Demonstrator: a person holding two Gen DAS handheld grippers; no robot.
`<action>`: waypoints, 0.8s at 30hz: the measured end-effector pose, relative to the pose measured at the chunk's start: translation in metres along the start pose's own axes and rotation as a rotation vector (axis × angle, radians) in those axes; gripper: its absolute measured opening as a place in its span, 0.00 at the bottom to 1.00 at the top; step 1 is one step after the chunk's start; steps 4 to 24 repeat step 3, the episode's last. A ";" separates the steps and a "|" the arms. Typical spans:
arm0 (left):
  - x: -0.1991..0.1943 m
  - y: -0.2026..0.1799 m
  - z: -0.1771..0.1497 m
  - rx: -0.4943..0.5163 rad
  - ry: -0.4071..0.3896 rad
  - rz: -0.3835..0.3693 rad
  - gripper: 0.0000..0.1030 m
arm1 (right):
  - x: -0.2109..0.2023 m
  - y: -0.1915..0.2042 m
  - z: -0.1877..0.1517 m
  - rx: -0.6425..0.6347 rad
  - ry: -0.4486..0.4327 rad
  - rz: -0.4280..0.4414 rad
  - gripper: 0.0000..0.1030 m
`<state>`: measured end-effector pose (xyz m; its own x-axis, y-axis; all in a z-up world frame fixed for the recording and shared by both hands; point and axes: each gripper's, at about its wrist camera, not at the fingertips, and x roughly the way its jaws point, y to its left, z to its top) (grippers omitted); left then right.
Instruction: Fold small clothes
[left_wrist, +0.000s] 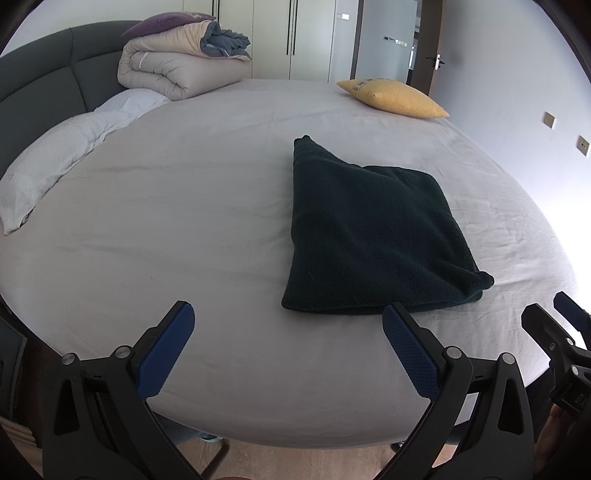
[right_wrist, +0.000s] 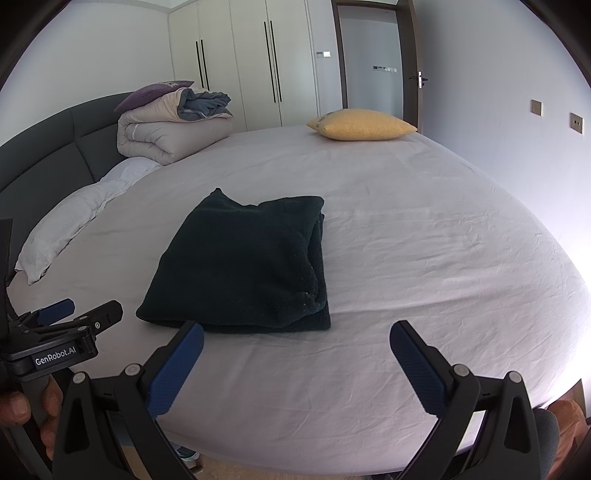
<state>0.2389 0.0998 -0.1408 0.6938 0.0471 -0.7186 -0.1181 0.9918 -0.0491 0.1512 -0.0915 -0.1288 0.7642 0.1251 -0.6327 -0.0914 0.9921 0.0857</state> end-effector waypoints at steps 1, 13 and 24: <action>0.001 0.001 0.000 0.003 -0.001 0.000 1.00 | -0.001 0.001 -0.001 0.002 0.001 0.000 1.00; 0.001 0.001 0.001 0.002 0.000 -0.002 1.00 | -0.001 0.003 -0.003 0.005 0.004 0.000 1.00; 0.001 0.001 0.001 0.002 0.000 -0.002 1.00 | -0.001 0.003 -0.003 0.005 0.004 0.000 1.00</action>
